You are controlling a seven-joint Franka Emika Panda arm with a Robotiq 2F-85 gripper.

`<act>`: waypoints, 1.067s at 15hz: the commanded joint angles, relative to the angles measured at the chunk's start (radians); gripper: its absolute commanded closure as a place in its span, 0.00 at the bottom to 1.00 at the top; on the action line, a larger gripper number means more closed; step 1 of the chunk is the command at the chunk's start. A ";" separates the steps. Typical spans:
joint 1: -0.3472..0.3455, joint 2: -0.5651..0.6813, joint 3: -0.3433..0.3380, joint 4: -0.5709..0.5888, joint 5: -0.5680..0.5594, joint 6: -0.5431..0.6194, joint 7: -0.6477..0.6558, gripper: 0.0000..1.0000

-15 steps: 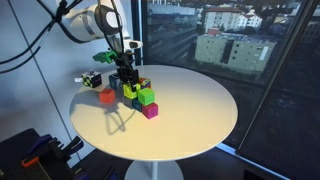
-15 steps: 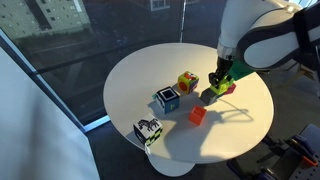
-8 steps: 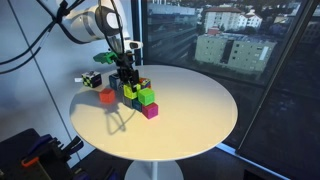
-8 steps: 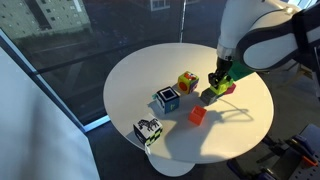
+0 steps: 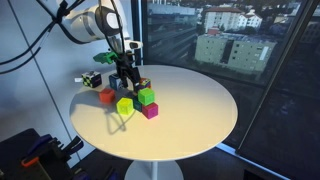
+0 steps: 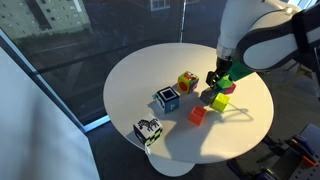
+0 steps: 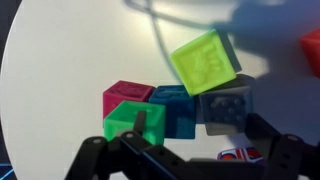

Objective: Pick up the lime green block and stack it on both the gray block and the blue block

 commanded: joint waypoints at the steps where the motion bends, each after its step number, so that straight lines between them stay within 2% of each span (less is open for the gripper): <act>1: 0.006 -0.019 0.004 0.001 -0.014 -0.014 0.013 0.00; 11: -0.005 -0.041 0.037 -0.023 0.112 -0.138 -0.089 0.00; 16: -0.020 -0.034 0.037 -0.040 0.122 -0.110 -0.175 0.00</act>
